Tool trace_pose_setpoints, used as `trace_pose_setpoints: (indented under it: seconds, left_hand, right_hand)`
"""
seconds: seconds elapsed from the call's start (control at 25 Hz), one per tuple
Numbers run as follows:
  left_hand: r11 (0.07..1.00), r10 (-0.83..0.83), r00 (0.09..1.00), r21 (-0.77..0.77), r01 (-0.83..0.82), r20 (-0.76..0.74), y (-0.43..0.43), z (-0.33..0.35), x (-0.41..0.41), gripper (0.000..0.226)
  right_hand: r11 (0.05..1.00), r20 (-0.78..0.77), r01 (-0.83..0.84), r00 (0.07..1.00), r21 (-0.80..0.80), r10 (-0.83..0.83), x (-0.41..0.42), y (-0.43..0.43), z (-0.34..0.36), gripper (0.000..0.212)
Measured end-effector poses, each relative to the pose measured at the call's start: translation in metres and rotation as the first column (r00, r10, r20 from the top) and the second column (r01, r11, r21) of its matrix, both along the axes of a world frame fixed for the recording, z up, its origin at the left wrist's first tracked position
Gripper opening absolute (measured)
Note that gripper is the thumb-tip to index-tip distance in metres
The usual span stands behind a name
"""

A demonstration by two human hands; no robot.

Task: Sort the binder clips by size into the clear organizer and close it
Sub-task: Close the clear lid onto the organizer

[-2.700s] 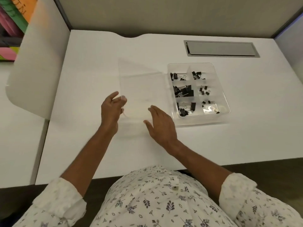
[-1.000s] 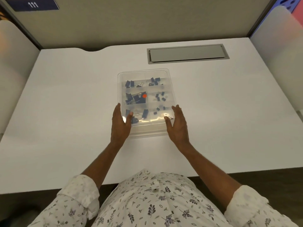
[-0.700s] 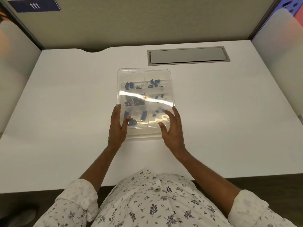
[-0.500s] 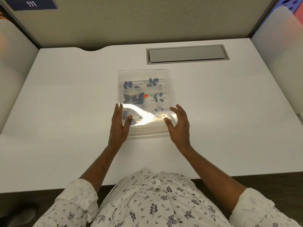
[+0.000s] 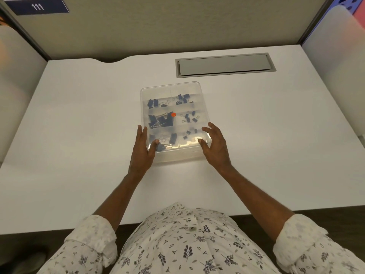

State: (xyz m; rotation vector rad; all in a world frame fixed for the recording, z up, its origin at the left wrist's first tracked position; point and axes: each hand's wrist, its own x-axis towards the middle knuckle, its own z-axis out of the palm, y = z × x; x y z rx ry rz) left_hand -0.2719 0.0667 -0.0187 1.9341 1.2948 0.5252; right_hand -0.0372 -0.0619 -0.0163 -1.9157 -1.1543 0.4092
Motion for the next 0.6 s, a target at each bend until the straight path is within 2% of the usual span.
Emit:
trace_pose_setpoints:
  seconds: [0.24,0.44,0.52,0.6]
  left_hand:
    - [0.986,-0.081,0.994,0.140,0.091,-0.076,0.013,0.008,0.012,0.064]
    - [0.922,-0.177,0.929,0.275,0.271,-0.324,0.031,0.004,0.026,0.062]
    - [0.900,-0.165,0.881,0.298,0.319,-0.444,0.031,0.000,0.029,0.062]
    - [0.898,-0.142,0.853,0.297,0.324,-0.502,0.026,-0.004,0.031,0.068]
  right_hand:
    - [0.995,0.068,-0.028,0.997,-0.092,0.034,-0.011,-0.005,-0.004,0.043]
    - [0.973,0.315,-0.028,0.944,-0.230,0.101,-0.021,0.000,-0.008,0.053]
    - [0.960,0.355,-0.023,0.926,-0.280,0.125,-0.018,0.003,-0.008,0.059]
    - [0.954,0.393,-0.025,0.908,-0.299,0.147,-0.016,0.000,-0.013,0.060]
